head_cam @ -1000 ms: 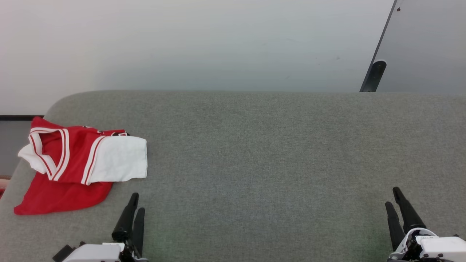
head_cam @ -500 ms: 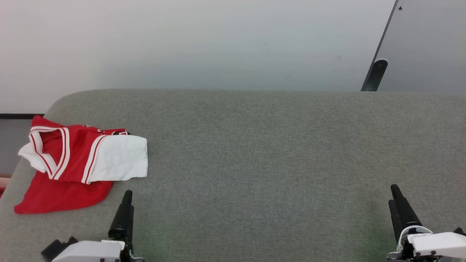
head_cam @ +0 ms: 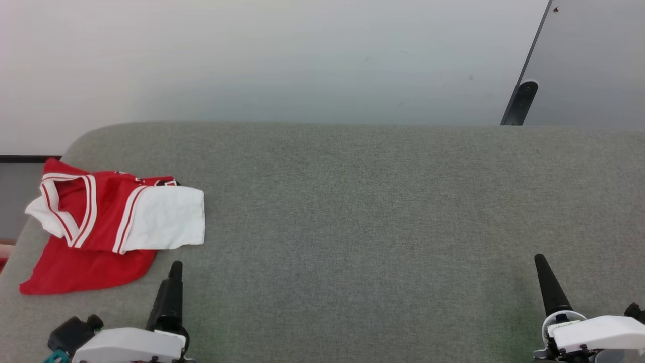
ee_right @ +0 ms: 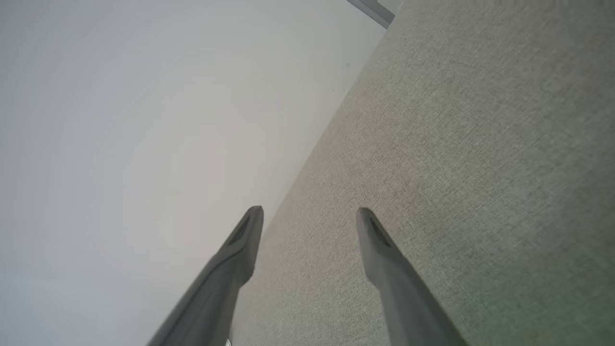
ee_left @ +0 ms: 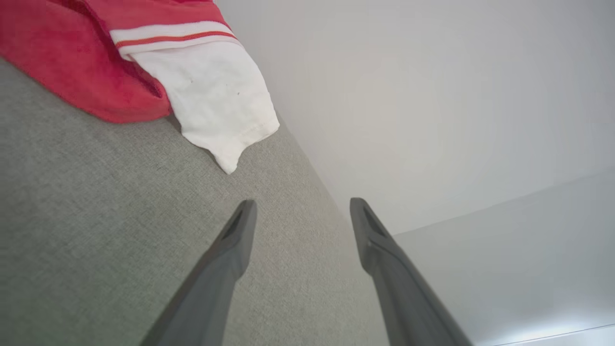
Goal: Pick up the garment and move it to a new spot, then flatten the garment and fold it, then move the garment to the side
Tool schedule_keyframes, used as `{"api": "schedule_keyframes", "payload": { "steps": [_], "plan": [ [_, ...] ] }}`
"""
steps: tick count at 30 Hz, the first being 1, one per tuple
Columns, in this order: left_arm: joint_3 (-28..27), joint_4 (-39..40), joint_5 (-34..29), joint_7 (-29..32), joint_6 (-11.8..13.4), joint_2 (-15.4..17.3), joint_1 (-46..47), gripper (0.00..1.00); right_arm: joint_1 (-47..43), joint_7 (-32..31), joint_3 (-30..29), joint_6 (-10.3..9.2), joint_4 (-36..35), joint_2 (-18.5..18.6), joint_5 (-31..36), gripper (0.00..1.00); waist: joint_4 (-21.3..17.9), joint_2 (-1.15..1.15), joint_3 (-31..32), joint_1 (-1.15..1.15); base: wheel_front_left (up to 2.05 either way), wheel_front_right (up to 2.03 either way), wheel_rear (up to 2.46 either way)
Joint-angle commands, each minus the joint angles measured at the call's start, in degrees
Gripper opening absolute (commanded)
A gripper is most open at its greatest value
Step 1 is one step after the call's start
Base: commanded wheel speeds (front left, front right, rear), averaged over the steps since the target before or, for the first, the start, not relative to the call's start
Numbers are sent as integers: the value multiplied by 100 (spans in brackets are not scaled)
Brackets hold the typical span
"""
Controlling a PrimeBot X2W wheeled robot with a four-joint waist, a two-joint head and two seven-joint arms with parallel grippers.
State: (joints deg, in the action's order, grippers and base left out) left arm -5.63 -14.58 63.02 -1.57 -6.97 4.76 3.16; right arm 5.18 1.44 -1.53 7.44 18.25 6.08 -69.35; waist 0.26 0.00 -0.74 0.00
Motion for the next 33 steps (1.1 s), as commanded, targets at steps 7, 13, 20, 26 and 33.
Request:
{"api": "schedule_keyframes", "payload": {
  "steps": [7, 13, 20, 26, 33],
  "plan": [
    [-14, 136, -915, -156, 38, 34, 19, 100, 178, 168, 65, 3, -22, 104, 657, 100, 0, 0, -7, 0, 0, 0, 0],
    [-8, 149, -1540, -273, 64, 73, -1, 100, 214, 285, 120, 4, -3, 164, 1333, 100, 0, 0, -15, 0, 0, 0, 0],
    [32, 116, -2158, -403, 87, 114, -35, 100, 229, 416, 171, 4, 23, 184, 1965, 100, 6, 0, -20, 0, 0, 0, 0],
    [60, 154, -2620, -509, 99, 137, -47, 100, 232, 520, 228, 4, 49, 218, 2423, 100, 8, 0, -29, 0, 0, 0, 0],
    [113, 194, -3155, -621, 150, 191, -54, 100, 280, 633, 276, 4, 95, 241, 2874, 100, 8, 0, -47, 0, 0, 0, 0]
  ]
}}
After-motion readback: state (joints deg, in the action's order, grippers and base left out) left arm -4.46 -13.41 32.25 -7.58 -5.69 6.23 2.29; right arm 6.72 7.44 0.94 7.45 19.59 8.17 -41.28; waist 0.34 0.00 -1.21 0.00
